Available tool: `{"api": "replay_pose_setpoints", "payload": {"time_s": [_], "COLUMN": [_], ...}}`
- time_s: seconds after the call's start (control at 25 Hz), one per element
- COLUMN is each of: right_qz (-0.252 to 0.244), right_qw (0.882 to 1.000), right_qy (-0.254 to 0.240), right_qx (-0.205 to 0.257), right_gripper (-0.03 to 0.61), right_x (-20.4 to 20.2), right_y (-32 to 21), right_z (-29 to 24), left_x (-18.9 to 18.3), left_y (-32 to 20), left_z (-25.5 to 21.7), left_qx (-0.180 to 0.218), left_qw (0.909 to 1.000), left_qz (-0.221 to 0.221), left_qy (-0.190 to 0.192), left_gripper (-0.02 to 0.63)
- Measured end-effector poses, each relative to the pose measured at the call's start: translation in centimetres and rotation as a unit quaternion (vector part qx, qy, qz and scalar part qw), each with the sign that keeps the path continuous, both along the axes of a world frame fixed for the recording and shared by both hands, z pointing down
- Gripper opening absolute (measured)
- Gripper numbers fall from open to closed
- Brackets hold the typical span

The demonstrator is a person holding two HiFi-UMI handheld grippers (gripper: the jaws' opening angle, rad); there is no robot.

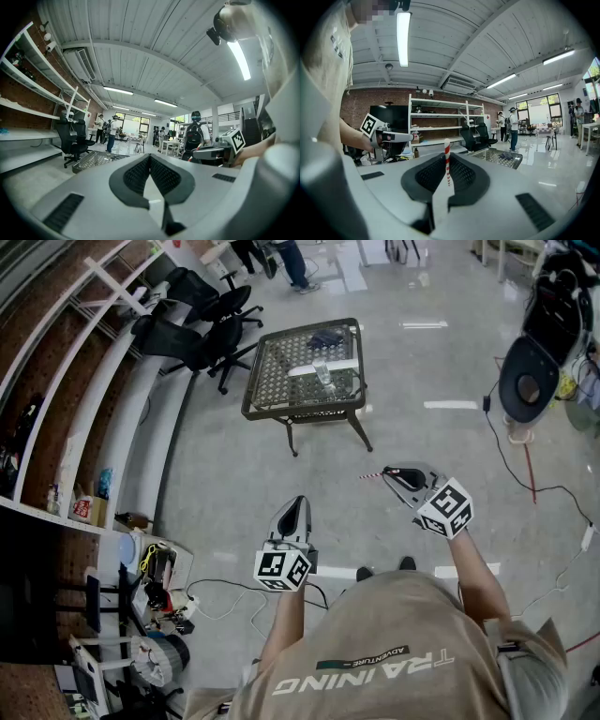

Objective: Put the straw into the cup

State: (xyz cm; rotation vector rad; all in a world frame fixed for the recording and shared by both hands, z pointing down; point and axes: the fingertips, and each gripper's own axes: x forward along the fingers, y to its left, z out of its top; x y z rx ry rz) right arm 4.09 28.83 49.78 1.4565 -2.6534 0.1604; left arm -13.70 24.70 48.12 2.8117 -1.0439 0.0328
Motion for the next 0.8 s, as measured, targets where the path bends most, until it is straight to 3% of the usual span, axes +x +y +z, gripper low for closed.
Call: {"api": "replay_pose_setpoints", "payload": {"time_s": [0.36,0.8], "right_qz": [-0.013,0.003], "right_qw": [1.0,1.0], "right_qy": [0.016,0.015], "right_qx": [-0.012,0.004], "right_gripper": [0.037,0.037], "right_x": [-1.5,-1.1], "right_y": [-0.8,-2.5], "right_z": [1.4,-0.9], "left_x": [-0.5,-0.9], "left_y": [-0.9,-2.8], "left_z": [1.0,-0.3], "left_qx": [-0.005,0.009], "left_qw": [1.0,0.9999], "left_qz": [0.007,0.013], "left_qy": [-0.004,-0.004], "left_gripper": [0.017,0.017]}}
